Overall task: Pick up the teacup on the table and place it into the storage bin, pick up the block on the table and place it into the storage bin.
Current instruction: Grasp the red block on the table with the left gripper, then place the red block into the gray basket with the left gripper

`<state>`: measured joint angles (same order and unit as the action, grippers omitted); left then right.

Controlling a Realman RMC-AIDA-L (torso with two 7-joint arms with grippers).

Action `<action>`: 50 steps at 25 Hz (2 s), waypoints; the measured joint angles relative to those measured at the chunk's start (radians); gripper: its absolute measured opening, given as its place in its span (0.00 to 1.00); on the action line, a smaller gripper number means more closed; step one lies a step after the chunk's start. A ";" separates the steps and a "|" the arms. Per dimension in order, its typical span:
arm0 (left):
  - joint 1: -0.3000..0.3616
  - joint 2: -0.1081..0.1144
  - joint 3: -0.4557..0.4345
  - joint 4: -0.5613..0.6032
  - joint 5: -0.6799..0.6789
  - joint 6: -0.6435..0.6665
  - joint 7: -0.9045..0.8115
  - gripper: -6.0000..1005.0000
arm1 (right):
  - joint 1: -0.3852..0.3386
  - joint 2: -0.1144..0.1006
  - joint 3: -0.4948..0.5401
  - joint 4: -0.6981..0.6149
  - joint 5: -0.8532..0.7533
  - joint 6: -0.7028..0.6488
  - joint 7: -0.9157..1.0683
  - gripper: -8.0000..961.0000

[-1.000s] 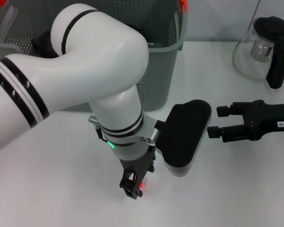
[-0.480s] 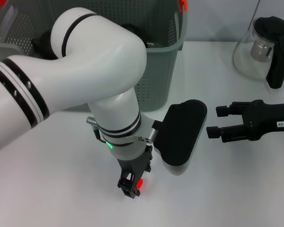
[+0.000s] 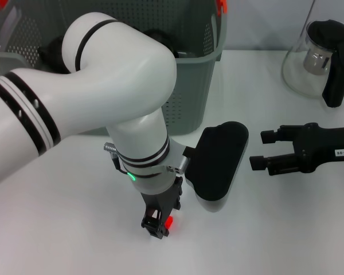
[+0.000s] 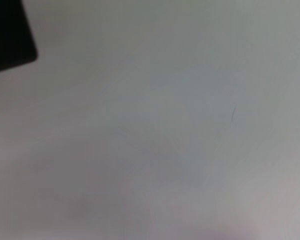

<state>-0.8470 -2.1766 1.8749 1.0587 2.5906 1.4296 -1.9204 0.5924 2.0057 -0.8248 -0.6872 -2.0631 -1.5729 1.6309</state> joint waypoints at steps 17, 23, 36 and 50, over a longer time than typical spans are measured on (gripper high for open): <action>0.000 0.000 0.000 0.001 0.000 0.000 -0.012 0.52 | 0.002 0.001 -0.010 0.017 -0.002 -0.061 -0.045 0.97; 0.007 0.000 0.003 0.003 -0.001 0.010 -0.012 0.37 | -0.001 0.001 -0.006 0.020 -0.002 -0.057 -0.046 0.97; 0.036 0.001 -0.019 0.078 0.005 0.048 -0.032 0.21 | -0.006 -0.002 -0.005 0.028 -0.002 -0.048 -0.050 0.97; 0.205 0.008 -0.782 0.576 -0.154 0.288 -0.185 0.19 | -0.010 -0.004 -0.003 0.028 0.002 -0.049 -0.055 0.97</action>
<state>-0.6419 -2.1682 1.0932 1.6345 2.4364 1.7176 -2.1050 0.5819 2.0018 -0.8283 -0.6596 -2.0616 -1.6219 1.5762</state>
